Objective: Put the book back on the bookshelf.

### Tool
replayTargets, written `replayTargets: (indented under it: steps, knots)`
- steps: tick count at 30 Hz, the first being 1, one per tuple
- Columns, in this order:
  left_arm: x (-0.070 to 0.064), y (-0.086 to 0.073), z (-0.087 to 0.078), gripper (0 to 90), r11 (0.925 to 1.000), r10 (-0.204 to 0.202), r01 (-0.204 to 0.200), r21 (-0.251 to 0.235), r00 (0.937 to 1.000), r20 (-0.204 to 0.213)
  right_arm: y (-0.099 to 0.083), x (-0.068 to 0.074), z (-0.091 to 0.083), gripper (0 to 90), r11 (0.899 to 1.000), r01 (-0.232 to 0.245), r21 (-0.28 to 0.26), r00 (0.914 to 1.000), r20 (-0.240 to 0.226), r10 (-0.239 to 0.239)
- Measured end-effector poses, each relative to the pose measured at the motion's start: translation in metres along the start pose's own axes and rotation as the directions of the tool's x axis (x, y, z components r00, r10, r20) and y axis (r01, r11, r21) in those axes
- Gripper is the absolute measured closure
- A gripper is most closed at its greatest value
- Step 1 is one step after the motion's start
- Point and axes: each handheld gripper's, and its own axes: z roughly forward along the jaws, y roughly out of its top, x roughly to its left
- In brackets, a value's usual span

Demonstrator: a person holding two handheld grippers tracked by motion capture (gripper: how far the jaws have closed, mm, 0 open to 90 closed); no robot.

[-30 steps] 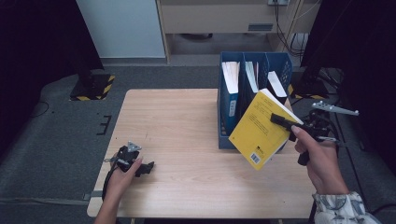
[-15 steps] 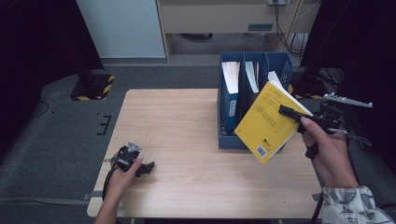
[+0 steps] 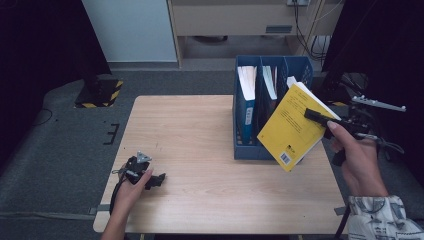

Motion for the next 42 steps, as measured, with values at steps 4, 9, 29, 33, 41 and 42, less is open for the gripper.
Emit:
replayTargets:
  steps: [4, 9, 29, 33, 41, 42]
  knots:
    - [0.000, 0.000, 0.000, 0.6, 1.0000, 0.000, 0.000, 0.000, 1.0000, 0.000, 0.000, -0.002, -0.001, 75.0, 1.000, 0.001, 0.008, 0.9999, 0.017, -0.001]
    - [0.000, 0.000, 0.000, 0.6, 1.0000, 0.000, 0.000, 0.001, 1.0000, 0.000, -0.001, -0.006, -0.002, 75.0, 1.000, 0.007, 0.011, 0.9995, 0.032, -0.007]
    - [0.000, 0.000, 0.000, 0.6, 1.0000, 0.002, -0.002, 0.001, 1.0000, 0.001, 0.002, -0.016, 0.003, 75.0, 1.000, -0.010, 0.020, 0.9971, 0.075, 0.008]
    - [0.000, 0.000, 0.000, 0.6, 1.0000, 0.002, -0.002, 0.001, 1.0000, 0.001, 0.004, -0.016, 0.003, 75.0, 1.000, -0.002, 0.021, 0.9956, 0.093, 0.000]
    - [0.000, 0.000, 0.000, 0.7, 1.0000, 0.002, -0.002, 0.002, 1.0000, 0.001, 0.010, -0.011, 0.006, 74.9, 0.999, 0.025, 0.024, 0.9918, 0.125, -0.028]
    - [0.000, 0.000, 0.000, 0.7, 1.0000, 0.002, -0.002, 0.002, 1.0000, 0.001, 0.010, -0.010, 0.007, 75.0, 0.999, 0.026, 0.026, 0.9911, 0.130, -0.030]
